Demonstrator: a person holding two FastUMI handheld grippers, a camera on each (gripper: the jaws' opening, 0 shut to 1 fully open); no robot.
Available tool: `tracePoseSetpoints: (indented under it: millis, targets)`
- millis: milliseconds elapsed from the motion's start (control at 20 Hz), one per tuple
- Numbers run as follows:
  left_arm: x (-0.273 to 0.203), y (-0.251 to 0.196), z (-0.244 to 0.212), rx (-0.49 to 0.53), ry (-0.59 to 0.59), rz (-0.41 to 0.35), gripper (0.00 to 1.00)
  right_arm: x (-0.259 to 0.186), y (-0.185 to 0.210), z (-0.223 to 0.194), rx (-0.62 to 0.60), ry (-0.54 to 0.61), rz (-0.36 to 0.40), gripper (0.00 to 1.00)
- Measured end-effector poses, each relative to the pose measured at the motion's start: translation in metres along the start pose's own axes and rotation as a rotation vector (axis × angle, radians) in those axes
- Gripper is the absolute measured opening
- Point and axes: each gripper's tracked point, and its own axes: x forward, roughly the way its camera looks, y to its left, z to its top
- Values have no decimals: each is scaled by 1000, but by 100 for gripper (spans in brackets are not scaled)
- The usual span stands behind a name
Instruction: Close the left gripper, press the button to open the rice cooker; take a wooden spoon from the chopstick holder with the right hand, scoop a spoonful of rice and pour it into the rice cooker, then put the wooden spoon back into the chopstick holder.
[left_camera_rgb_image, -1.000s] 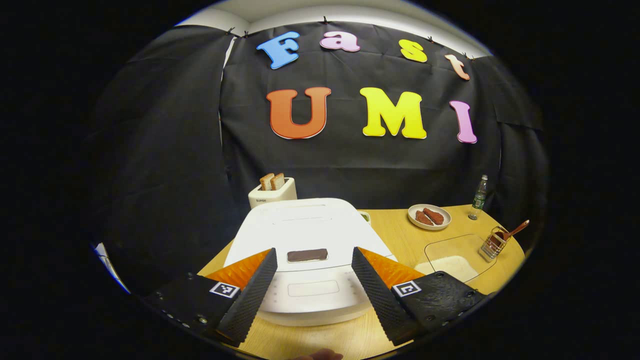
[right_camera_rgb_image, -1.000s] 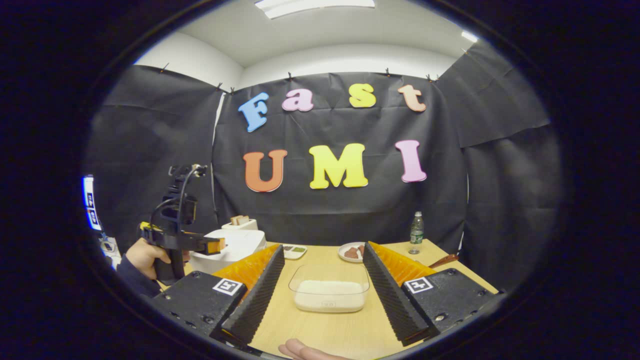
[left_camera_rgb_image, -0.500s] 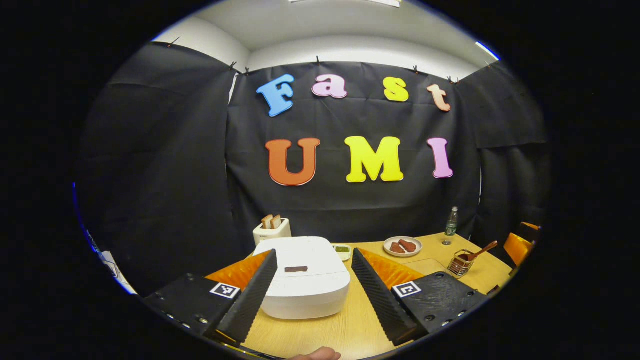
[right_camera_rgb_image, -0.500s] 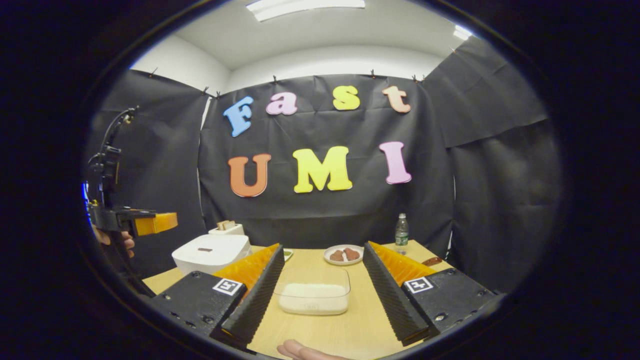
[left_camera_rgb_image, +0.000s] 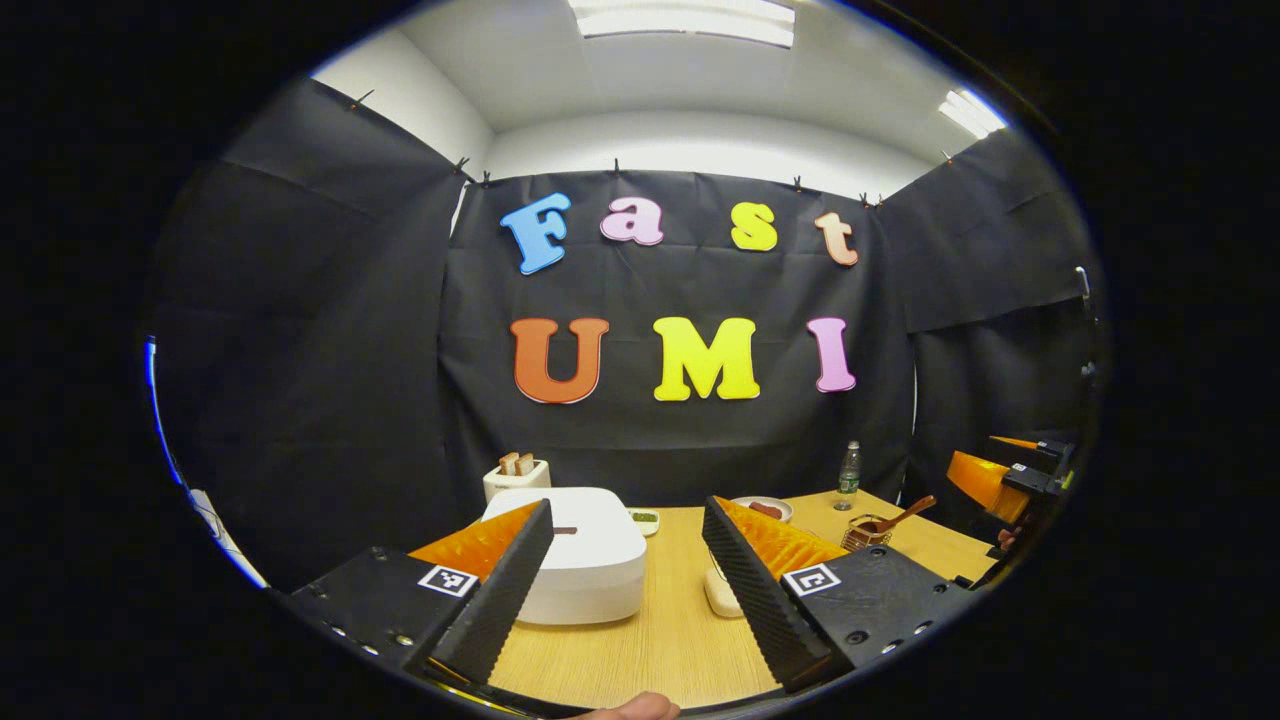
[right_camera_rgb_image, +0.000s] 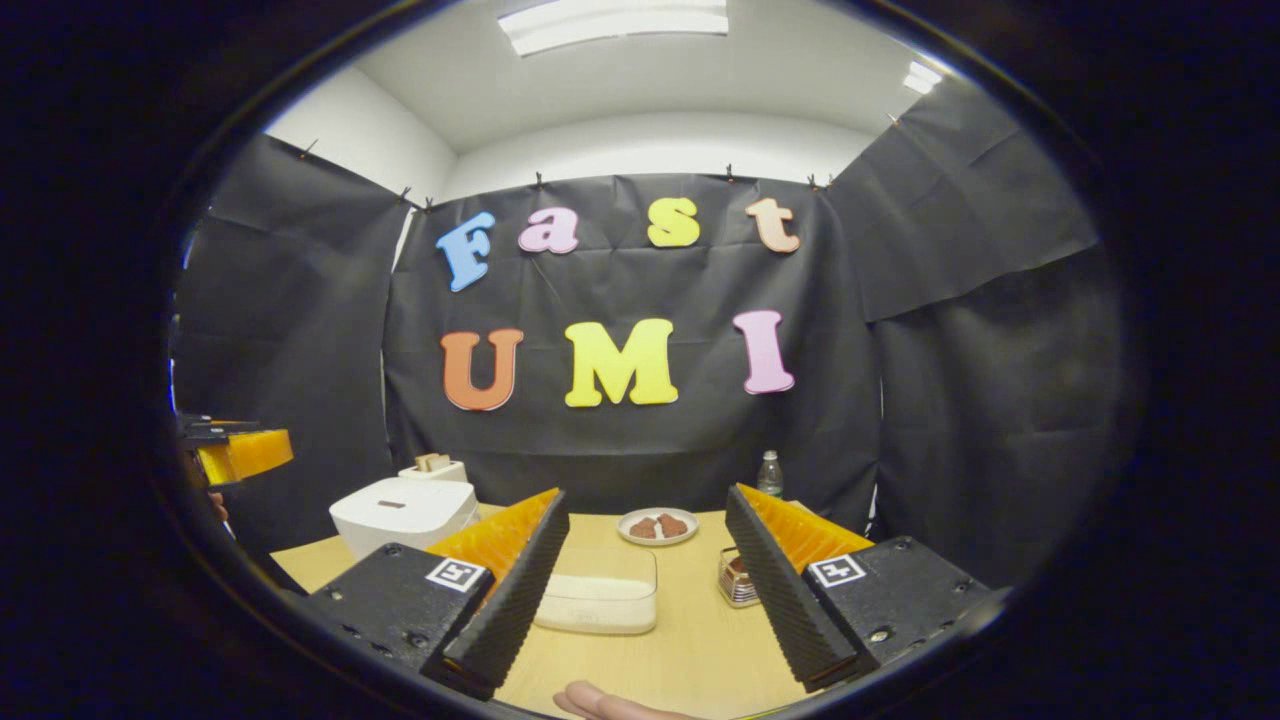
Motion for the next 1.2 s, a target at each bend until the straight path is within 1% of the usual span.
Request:
tracePoseSetpoints:
  millis: [100, 200, 350, 400, 450, 600, 750, 800, 850, 900, 950, 1000, 1050, 1150, 1200]
  targets:
    - [-13, -8, -5, -1, -20, -20, 95, -4, -6, 3, -8, -13, -9, 100]
    - [-19, -14, -7, -11, -31, -37, 95, -9, -6, 3, -6, -19, -2, 100]
    - [-21, -15, -4, -18, -42, -39, 95, -12, -8, 0, -11, -18, 3, 100]
    - [-21, -16, -6, -21, -44, -39, 95, -12, -10, -1, -11, -19, -1, 98]
    - [-20, -15, -5, -24, -45, -40, 95, -12, -12, -1, -6, -18, -5, 100]
    - [-19, -14, -11, -25, -37, -41, 95, -10, -15, -7, 1, -3, -8, 100]
    - [-15, -9, -14, -43, -39, -25, 95, -10, -17, -10, 10, 6, -5, 100]
    - [-14, -10, -14, -51, -40, -30, 95, -10, -18, -10, 10, 7, -6, 100]
    - [-14, -10, -16, -57, -40, -39, 95, -8, -19, -11, 10, 8, -10, 98]
    - [-14, -11, -18, -61, -39, -46, 95, -8, -21, -13, 11, 11, -12, 100]
    - [-14, -10, -20, -63, -37, -50, 95, -8, -21, -15, 14, 15, -13, 100]
    - [-14, -10, -22, -60, -34, -53, 94, -8, -22, -17, 16, 20, -12, 98]
    - [-13, -9, -24, -57, -33, -51, 94, -8, -21, -19, 19, 24, -9, 100]
    - [-11, -8, -26, -52, -29, -46, 94, -7, -19, -21, 24, 32, -5, 100]
    - [-11, -6, -27, -55, -30, -40, 94, -6, -19, -22, 24, 34, -2, 98]
